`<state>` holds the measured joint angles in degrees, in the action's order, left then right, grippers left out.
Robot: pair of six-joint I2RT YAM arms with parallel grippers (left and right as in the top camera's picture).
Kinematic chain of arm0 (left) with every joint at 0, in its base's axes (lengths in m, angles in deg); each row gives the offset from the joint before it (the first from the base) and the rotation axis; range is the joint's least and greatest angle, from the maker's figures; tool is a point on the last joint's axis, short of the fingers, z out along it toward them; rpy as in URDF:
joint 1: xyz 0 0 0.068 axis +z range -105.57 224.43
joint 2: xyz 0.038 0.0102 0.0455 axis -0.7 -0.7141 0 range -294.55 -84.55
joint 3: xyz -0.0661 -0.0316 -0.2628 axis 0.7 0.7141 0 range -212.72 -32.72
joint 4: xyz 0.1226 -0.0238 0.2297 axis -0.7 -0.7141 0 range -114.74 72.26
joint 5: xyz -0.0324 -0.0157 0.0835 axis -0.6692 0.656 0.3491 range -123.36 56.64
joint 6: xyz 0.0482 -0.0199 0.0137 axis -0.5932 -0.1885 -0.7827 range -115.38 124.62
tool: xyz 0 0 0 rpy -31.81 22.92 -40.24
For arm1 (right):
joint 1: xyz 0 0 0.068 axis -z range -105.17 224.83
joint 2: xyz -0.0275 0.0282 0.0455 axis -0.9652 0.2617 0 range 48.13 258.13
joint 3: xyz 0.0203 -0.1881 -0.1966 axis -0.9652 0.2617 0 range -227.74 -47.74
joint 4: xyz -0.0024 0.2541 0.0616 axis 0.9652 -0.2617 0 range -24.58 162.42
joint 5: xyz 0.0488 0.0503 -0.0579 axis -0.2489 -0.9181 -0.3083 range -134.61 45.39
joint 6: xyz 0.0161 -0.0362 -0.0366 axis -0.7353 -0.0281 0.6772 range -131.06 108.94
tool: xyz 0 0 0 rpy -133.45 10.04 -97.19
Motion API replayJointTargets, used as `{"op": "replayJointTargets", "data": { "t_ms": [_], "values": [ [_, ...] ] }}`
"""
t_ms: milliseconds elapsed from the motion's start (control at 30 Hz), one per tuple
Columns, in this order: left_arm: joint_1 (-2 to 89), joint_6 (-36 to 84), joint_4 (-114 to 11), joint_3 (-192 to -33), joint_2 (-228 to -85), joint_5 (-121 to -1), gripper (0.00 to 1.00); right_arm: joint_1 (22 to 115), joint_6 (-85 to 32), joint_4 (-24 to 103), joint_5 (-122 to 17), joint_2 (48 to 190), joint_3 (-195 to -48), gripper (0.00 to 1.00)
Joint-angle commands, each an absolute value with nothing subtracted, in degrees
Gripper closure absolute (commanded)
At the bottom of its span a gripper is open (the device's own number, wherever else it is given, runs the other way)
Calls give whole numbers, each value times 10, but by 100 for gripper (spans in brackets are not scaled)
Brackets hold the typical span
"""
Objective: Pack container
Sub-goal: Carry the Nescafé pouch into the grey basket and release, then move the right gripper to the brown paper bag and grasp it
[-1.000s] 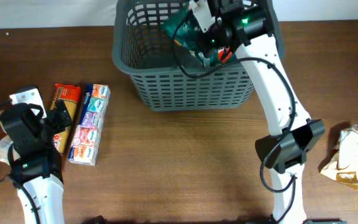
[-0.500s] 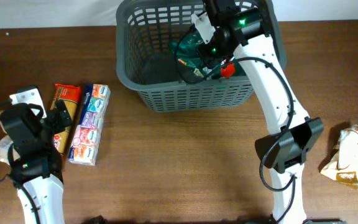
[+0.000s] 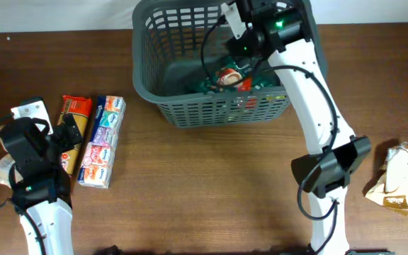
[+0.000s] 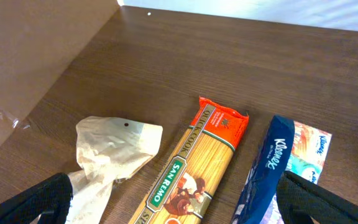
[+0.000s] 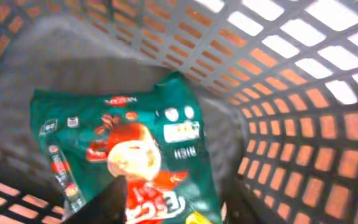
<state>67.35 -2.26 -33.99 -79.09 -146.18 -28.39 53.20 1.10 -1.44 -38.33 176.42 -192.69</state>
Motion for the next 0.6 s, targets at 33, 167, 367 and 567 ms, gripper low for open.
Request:
{"op": "replayJointTargets", "data": {
  "t_ms": [33,167,367,567],
  "values": [
    [676,-32,-339,-799,-1464,-279,1,531,-10,-18,-346,1672,-1995,46],
    [674,-32,-343,-799,-1465,-279,1,532,-10,-19,-278,1615,-2008,45],
    [675,-32,-354,-799,-1467,-280,1,601,-43,-47,-256,1536,-2005,44],
    [675,-32,-354,-799,-1467,-279,1,780,-75,-25,-323,1434,-1865,42]
  ]
}}
